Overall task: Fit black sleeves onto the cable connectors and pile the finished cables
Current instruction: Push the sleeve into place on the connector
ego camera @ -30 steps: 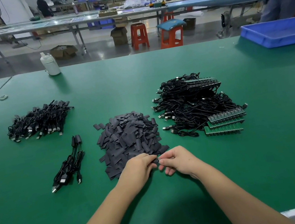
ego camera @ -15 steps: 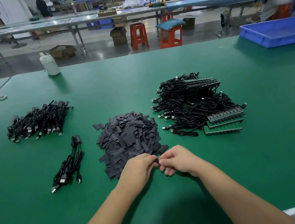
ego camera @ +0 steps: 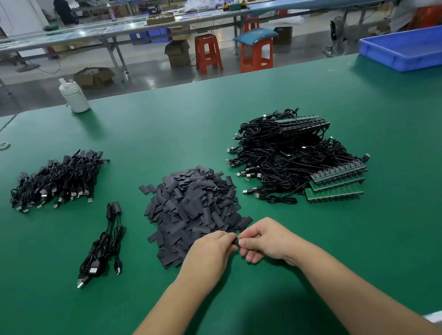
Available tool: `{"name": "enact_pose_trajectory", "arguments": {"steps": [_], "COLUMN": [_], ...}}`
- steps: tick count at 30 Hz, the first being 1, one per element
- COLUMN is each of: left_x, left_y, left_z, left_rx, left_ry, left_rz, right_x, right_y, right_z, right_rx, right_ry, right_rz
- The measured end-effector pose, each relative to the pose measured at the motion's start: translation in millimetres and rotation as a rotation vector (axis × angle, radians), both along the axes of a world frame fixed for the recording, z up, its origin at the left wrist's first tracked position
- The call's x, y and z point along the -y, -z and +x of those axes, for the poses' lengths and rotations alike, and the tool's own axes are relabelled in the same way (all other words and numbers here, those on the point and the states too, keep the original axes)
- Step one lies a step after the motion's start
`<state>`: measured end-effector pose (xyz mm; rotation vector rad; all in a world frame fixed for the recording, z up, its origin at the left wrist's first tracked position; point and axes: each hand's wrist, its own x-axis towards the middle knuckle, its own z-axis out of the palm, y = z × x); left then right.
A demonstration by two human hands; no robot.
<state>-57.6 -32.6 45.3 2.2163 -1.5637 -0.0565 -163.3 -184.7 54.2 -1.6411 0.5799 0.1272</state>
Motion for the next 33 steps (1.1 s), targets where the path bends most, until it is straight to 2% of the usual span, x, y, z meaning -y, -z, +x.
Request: {"name": "enact_pose_trajectory", "arguments": {"steps": [4, 8, 13, 16, 19, 22, 27, 33], "left_x": [-3, -1, -1, -2, -3, -4, -6, -1], "left_y": [4, 3, -2, -4, -8, -9, -11, -11], "left_z": [0, 3, 2, 5, 7, 6, 2, 5], "left_rx": [-0.019, -0.062, -0.308, -0.207, -0.032, 0.081, 0.079, 0.076], "left_ry": [-0.011, -0.059, -0.137, -0.072, -0.015, 0.022, 0.065, 0.090], "left_rz": [-0.005, 0.066, -0.043, -0.051, 0.025, -0.010, -0.111, -0.092], "right_x": [0, -1, 1, 1, 1, 1, 2, 1], "right_y": [-1, -6, -7, -6, -7, -7, -10, -10], "right_z": [0, 1, 1, 2, 2, 1, -1, -1], "right_rx": [0.005, -0.019, -0.036, -0.055, -0.052, -0.058, -0.053, -0.051], "right_ry": [-0.037, -0.182, -0.216, -0.188, -0.174, -0.164, -0.169, -0.153], "right_rz": [-0.059, -0.290, -0.437, -0.409, -0.370, -0.297, -0.243, -0.245]}}
